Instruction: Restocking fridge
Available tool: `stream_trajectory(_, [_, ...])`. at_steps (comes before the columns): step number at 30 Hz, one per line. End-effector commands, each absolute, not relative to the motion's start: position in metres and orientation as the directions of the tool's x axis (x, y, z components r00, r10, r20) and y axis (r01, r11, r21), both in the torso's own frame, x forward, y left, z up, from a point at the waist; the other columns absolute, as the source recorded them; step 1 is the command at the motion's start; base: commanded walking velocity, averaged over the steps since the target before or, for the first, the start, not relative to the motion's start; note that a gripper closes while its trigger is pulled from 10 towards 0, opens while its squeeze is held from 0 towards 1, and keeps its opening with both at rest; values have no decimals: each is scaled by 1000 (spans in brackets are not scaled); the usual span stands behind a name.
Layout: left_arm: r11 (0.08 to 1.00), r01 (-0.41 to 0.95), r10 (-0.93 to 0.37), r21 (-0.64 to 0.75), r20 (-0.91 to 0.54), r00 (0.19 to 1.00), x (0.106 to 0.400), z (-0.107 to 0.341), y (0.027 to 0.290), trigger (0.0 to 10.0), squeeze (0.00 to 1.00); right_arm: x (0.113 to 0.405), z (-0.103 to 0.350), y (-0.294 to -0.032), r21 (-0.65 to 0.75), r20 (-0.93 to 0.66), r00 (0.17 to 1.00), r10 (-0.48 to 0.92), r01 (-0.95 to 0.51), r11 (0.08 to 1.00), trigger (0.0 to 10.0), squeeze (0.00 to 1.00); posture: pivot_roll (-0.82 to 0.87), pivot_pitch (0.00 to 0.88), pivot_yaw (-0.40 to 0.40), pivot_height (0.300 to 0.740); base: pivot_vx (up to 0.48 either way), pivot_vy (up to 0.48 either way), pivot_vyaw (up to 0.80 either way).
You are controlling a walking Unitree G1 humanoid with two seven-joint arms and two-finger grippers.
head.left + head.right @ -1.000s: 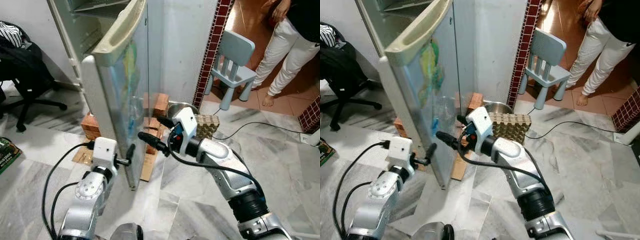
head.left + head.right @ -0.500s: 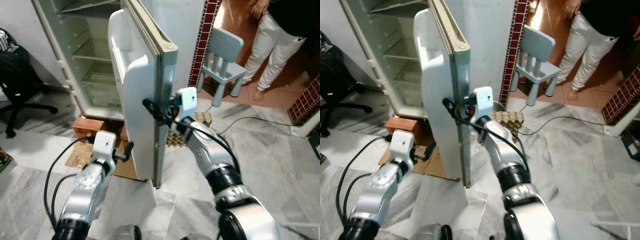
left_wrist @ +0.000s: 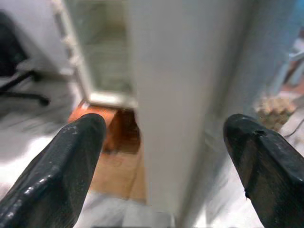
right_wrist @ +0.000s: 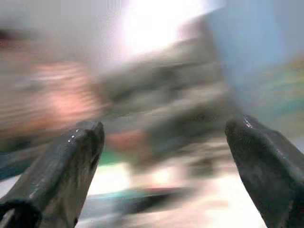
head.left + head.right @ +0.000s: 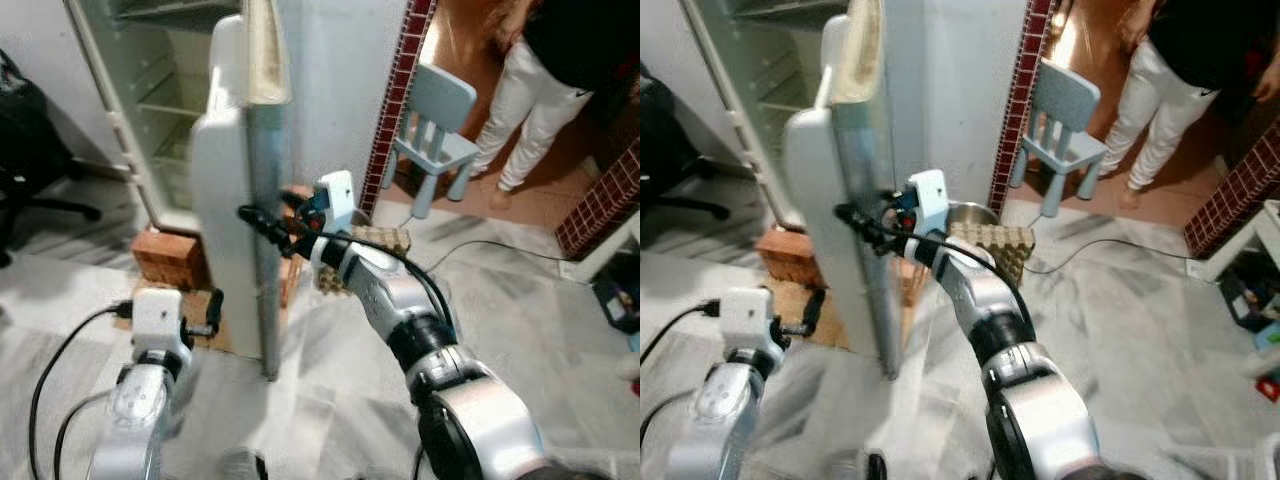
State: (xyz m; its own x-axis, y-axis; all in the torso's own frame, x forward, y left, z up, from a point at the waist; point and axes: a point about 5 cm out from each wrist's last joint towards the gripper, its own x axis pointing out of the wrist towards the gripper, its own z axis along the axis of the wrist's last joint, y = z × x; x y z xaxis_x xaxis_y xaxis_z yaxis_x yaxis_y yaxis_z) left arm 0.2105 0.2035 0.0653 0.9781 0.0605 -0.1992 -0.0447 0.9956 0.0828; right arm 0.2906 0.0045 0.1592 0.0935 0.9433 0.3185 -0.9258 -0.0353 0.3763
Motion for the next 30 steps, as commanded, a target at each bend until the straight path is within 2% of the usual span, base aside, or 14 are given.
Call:
stream_trajectory(1, [990, -97, 117, 99, -218, 969, 200, 62, 212, 10000, 0, 262, 181, 16, 272, 390, -222, 894, -899, -342, 10000, 0, 307, 47, -90, 740, 0, 0, 0])
stream_trajectory(4, [984, -140, 164, 113, -240, 957, 189, 57, 219, 10000, 0, 257, 170, 20, 248, 313, -255, 915, -908, -338, 10000, 0, 311, 47, -96, 740, 0, 0, 0])
stream_trajectory(6, [979, -169, 192, 112, -235, 953, 186, 59, 222, 10000, 0, 255, 167, 19, 225, 289, -306, 907, -900, -375, 10000, 0, 313, 47, -97, 740, 0, 0, 0])
stream_trajectory(16, [985, -125, 146, 116, -198, 969, 210, 69, 217, 10000, 0, 269, 167, 9, 257, 262, -164, 951, -938, -232, 10000, 0, 287, 24, -66, 740, 0, 0, 0])
stream_trajectory(25, [986, -120, 141, 117, -196, 970, 212, 69, 216, 10000, 0, 272, 157, 0, 263, 230, -118, 966, -948, -178, 10000, 0, 283, 22, -65, 740, 0, 0, 0])
stream_trajectory(26, [986, -120, 142, 117, -197, 970, 212, 69, 216, 10000, 0, 276, 153, -1, 259, 208, -74, 975, -957, -127, 10000, 0, 283, 22, -65, 740, 0, 0, 0])
stream_trajectory(27, [986, -120, 142, 117, -197, 970, 212, 69, 216, 10000, 0, 276, 153, -1, 259, 208, -74, 975, -957, -127, 10000, 0, 283, 22, -65, 740, 0, 0, 0])
stream_trajectory(28, [986, -124, 144, 115, -195, 970, 212, 69, 216, 10000, 0, 283, 150, -2, 244, 177, 5, 984, -969, -39, 10000, 0, 286, 20, -66, 740, 0, 0, 0])
stream_trajectory(29, [985, -128, 148, 112, -192, 970, 212, 70, 216, 10000, 0, 301, 144, -6, 212, 119, 197, 973, -963, 169, 10000, 0, 287, 20, -66, 740, 0, 0, 0])
stream_trajectory(30, [985, -128, 148, 112, -192, 970, 212, 70, 216, 10000, 0, 301, 144, -6, 212, 119, 197, 973, -963, 169, 10000, 0, 287, 20, -66, 740, 0, 0, 0])
